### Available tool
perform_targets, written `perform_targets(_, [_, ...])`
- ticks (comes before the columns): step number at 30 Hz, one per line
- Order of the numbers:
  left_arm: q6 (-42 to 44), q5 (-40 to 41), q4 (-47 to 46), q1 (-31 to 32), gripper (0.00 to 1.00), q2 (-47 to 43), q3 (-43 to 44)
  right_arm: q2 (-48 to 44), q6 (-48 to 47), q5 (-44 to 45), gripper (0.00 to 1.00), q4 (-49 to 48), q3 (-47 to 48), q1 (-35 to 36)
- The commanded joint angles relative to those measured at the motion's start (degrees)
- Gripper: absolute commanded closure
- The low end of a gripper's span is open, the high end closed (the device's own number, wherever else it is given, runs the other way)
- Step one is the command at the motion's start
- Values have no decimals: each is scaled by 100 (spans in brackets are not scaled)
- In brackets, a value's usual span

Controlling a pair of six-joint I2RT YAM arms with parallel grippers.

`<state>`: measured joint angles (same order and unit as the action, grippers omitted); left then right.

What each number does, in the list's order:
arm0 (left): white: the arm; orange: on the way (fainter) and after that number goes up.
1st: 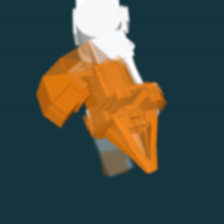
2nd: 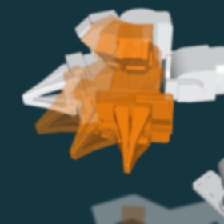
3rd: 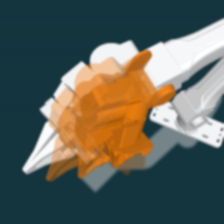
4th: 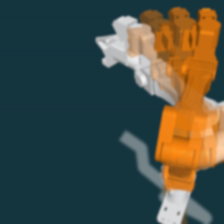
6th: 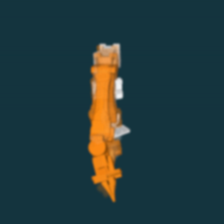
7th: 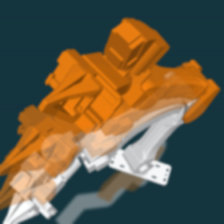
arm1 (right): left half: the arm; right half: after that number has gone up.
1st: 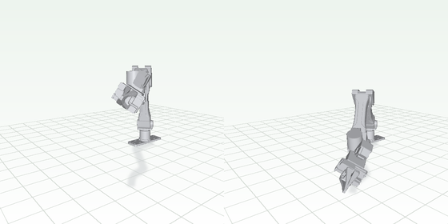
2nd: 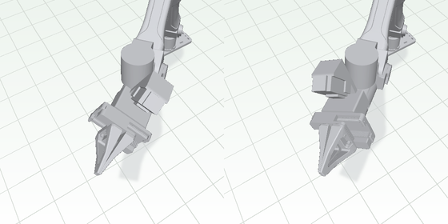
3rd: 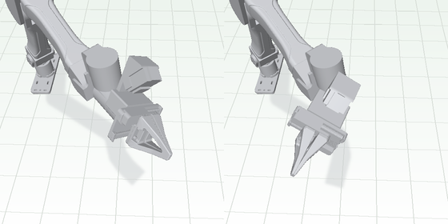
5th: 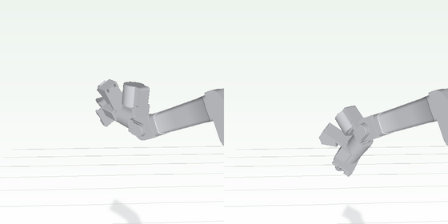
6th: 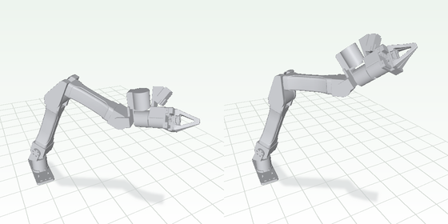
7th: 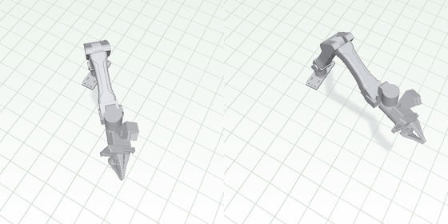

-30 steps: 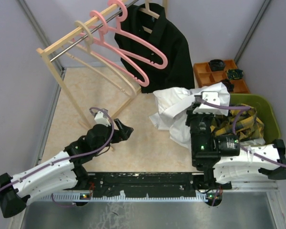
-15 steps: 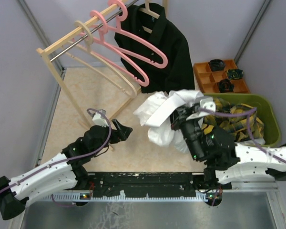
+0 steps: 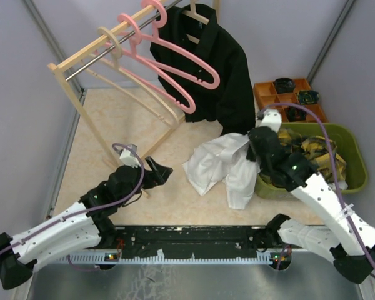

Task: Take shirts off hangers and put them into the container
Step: Place the shirt in the bin.

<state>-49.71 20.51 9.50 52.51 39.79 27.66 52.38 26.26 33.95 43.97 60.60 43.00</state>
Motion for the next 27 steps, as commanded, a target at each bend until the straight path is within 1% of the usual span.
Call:
perform_targets(1, [54,141,52,18,12,-175,-76,-145,-57,-550,100,829,1336,-1182])
perform_targets(4, [63,192,90,19,12,-222,-76,125,-398,-333,100,1486,2438,-2064])
perform_targets(7, [71,235,192,14,12,-296,-81,217,-781,17,100,1918,2986,-2889])
perform_targets(8, [73,248,216,21,12,-328,-91,225,-943,-34,100,1985,3030,-3165])
perform_targets(9, [79,266,238,16,12,-362,-114,255,-1085,-216,100,2021,3011,-3516])
perform_targets(11, [72,297,250,15,12,-440,-171,272,-1262,-1111,100,1947,2784,-4401])
perform_targets(12, [71,308,242,21,12,-474,-204,269,-1336,-1611,100,1818,2533,-5060])
perform_targets(14, [80,311,238,19,12,-534,-238,279,-1320,-2490,100,1511,1963,-6084])
perform_targets(15, [93,317,241,15,12,-558,-245,288,-1226,-2793,100,1364,1678,-6501])
perform_targets(16, [110,328,268,17,12,-580,-240,283,-1072,-2885,100,1177,1380,-6766])
perform_targets(18, [107,383,289,15,12,-616,-284,300,-606,-2855,100,767,786,-7134])
perform_targets(20, [129,384,166,21,12,-628,-360,377,-279,-2809,100,107,124,-7166])
perform_targets(21, [165,352,94,16,12,-606,-373,442,-84,-2616,100,-199,-228,-7166])
perform_targets(22, [185,323,28,14,12,-578,-376,550,27,-2597,100,-399,-590,-7170])
perform_targets(24, [237,271,-41,15,12,-487,-334,838,103,-2627,100,-600,-989,-7166])
perform_targets(26, [298,249,-17,20,11,-351,-232,998,169,-2569,100,-1167,-1553,-7166])
perform_targets(27, [304,257,-9,15,11,-290,-211,1134,184,-2496,97,-1273,-1804,-7166])
